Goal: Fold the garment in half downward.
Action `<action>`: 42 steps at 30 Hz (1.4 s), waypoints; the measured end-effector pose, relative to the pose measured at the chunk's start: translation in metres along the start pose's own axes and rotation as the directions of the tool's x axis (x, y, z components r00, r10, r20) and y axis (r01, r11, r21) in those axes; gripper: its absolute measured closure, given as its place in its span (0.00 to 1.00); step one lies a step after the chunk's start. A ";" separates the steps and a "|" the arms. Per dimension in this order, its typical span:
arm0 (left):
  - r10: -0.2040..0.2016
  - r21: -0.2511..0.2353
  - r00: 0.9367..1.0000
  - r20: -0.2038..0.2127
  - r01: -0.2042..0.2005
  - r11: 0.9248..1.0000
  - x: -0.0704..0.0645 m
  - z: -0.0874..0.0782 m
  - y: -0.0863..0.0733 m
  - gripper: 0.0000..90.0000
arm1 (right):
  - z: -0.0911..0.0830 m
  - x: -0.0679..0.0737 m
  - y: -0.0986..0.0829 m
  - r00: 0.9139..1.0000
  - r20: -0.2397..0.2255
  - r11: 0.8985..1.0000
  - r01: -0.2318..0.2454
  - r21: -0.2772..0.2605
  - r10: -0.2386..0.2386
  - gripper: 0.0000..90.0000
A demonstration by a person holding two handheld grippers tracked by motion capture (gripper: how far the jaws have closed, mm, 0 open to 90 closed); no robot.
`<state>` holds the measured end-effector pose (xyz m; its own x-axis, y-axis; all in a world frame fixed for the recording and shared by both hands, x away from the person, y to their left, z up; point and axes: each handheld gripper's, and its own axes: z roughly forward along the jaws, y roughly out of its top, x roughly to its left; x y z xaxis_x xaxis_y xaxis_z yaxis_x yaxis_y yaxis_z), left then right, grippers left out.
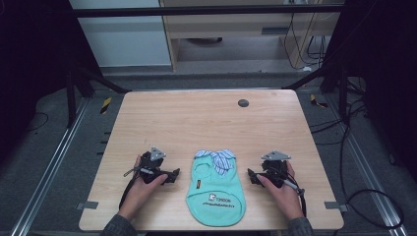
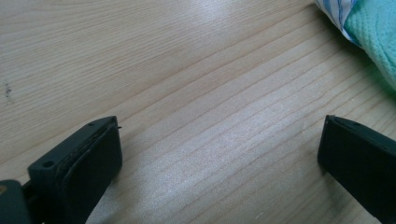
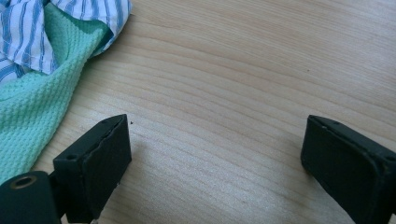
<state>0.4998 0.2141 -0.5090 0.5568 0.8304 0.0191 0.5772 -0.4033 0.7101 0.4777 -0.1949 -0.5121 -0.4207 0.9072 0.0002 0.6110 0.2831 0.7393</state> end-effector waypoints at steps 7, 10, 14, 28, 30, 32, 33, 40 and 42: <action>0.008 0.000 1.000 0.004 -0.008 1.000 0.000 -0.001 -0.001 0.00 | 0.000 0.000 0.000 1.000 0.001 1.000 0.003 0.002 -0.003 0.10; 0.012 0.000 1.000 0.010 -0.012 1.000 -0.001 -0.002 -0.002 0.00 | 0.000 0.000 0.000 1.000 0.001 1.000 0.002 0.002 -0.002 0.10; 0.016 0.000 1.000 0.013 -0.016 1.000 0.000 -0.002 -0.002 0.00 | 0.000 0.000 0.000 1.000 0.001 1.000 0.002 0.002 -0.002 0.10; 0.089 -0.027 0.995 0.049 -0.088 0.996 -0.009 -0.014 0.034 0.06 | -0.005 0.016 0.023 0.994 -0.034 0.995 0.100 0.019 -0.099 0.34; 0.110 -0.020 0.993 0.050 -0.109 0.994 -0.009 -0.011 0.049 0.08 | -0.004 0.021 0.037 0.990 -0.052 0.991 0.131 0.030 -0.129 0.41; 0.099 -0.018 0.992 0.080 -0.098 0.995 -0.007 -0.007 0.064 0.11 | -0.001 0.027 0.058 0.983 -0.082 0.984 0.170 0.043 -0.166 0.51; 0.094 -0.012 0.991 0.094 -0.093 0.996 -0.006 -0.003 0.077 0.13 | 0.001 0.028 0.064 0.980 -0.082 0.981 0.186 0.049 -0.182 0.55; 0.095 0.038 0.990 0.107 -0.099 0.994 -0.009 0.015 0.100 0.40 | 0.020 0.031 0.093 0.968 -0.170 0.974 0.204 0.098 -0.186 0.76; 0.102 0.045 0.988 0.116 -0.108 0.993 -0.011 0.019 0.105 0.46 | 0.026 0.032 0.099 0.963 -0.204 0.972 0.203 0.116 -0.177 0.83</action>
<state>0.5650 0.1552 -0.4479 0.6781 0.7349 0.0098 0.5403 -0.5075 0.6712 0.5426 -0.1296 -0.4562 -0.6499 0.7600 0.0072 0.5867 0.4956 0.6405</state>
